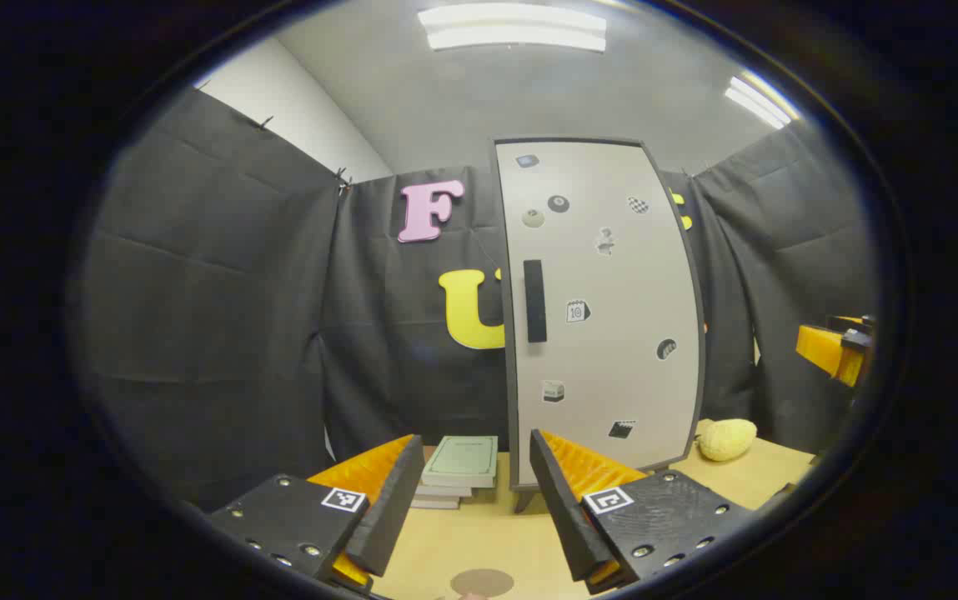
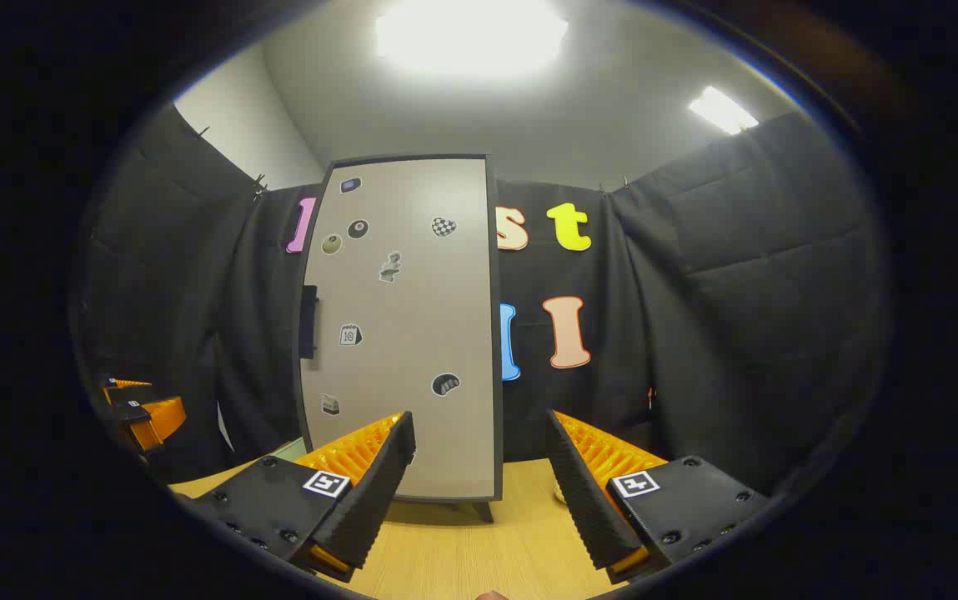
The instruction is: Open the cabinet door with the right hand, grasp the bottle in the cabinet with the left hand and place it on the coaster, then close the cabinet door with the right hand.
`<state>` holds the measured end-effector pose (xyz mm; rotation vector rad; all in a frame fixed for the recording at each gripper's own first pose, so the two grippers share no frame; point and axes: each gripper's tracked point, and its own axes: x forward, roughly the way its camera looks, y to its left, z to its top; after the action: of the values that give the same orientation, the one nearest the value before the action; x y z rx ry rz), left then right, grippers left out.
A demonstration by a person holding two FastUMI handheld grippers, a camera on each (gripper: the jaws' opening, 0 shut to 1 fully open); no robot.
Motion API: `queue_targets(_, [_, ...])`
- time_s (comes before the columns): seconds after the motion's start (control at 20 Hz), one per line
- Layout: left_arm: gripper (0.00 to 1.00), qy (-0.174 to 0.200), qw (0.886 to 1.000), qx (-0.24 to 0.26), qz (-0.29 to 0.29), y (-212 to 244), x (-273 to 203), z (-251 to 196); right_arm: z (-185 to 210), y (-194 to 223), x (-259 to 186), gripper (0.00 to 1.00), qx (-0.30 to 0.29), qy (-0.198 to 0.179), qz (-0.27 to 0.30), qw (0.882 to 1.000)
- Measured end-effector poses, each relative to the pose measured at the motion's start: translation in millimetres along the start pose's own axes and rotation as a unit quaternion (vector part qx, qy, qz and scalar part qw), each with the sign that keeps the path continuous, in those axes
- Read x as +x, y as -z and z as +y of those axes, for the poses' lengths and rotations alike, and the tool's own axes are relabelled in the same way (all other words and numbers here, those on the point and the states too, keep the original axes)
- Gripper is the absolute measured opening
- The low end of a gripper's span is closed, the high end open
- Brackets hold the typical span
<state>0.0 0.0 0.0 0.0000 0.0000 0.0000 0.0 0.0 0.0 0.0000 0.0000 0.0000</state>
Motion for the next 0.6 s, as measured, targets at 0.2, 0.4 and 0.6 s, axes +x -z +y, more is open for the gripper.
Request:
queue_targets(0.2, [0.80,-0.006,1.000,-0.001,-0.001,-0.3,-2.7,1.4,3.8,0.1,4.4,0.98,-0.002,-0.004,-0.001,1.000])
queue_targets(0.4, [0.77,-0.010,1.000,0.000,-0.002,-0.3,-2.9,1.6,6.9,-0.1,8.0,0.98,0.003,-0.009,-0.001,1.000])
queue_targets(0.6, [0.80,-0.011,1.000,0.004,-0.006,-2.7,-2.9,2.3,7.8,2.4,11.2,0.98,0.002,-0.009,0.002,1.000])
